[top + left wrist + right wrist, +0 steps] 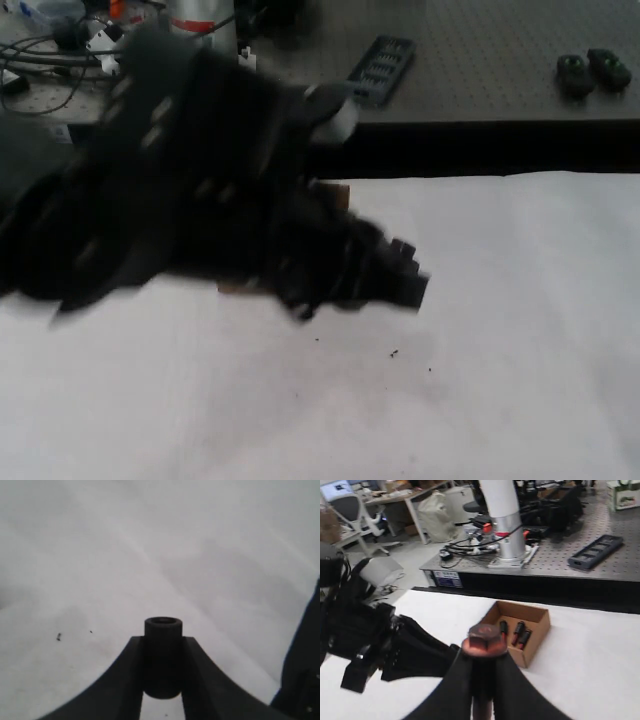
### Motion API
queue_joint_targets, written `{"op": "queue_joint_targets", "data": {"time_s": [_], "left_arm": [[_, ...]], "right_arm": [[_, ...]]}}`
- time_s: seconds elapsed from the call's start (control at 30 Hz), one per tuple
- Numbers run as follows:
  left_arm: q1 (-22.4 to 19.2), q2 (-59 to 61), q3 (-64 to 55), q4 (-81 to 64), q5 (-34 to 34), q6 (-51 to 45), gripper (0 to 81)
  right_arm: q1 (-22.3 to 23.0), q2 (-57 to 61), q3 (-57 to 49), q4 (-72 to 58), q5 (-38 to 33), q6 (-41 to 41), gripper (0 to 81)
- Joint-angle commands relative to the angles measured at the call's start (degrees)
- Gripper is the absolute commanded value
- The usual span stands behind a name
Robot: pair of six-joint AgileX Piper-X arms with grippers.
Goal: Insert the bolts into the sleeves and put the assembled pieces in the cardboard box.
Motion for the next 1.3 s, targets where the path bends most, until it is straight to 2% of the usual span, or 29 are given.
{"op": "queue_joint_targets", "data": {"time_s": [0.0,0.13,0.3,0.4,0.5,0.57,0.7,0.83,1.03,1.27], "left_arm": [[-0.8,-6.8,8.2,-11.5,4.3,-4.7,0.7],[-1.8,-14.3,17.5,-25.0,6.6,-7.0,0.7],[-1.9,-21.7,25.7,-32.7,7.5,-7.7,0.7],[-1.9,-24.8,29.1,-35.7,12.3,-7.4,0.7],[-1.9,-26.5,30.9,-37.4,16.1,-6.1,0.7],[-1.9,-26.7,31.3,-37.6,17.5,-4.7,0.7],[-1.9,-26.6,31.3,-37.6,18.2,-3.7,0.7],[-1.9,-26.6,31.3,-37.6,18.2,-3.7,0.7],[-1.9,-26.6,31.3,-37.9,18.3,-3.7,0.7],[-1.9,-26.6,31.3,-40.8,18.5,-3.7,0.7]], "right_arm": [[-0.3,0.8,-0.8,-3.0,-3.0,0.6,6.1],[-0.3,4.9,-0.8,-11.8,-10.5,5.2,6.1],[0.0,9.2,-0.8,-21.6,-14.4,6.6,6.1],[0.9,11.2,-0.8,-23.8,-19.1,7.3,6.1],[3.7,12.8,-0.8,-23.5,-21.5,7.5,6.1],[5.7,13.7,-0.8,-23.6,-21.6,6.8,5.7],[10.4,15.5,-0.8,-23.6,-21.1,1.8,0.0],[13.4,17.6,-0.8,-23.6,-17.9,-0.2,3.9],[15.3,20.6,-0.8,-25.3,-16.4,-2.0,3.9],[15.3,22.9,-0.8,-30.1,-16.4,-1.8,3.9]]}}
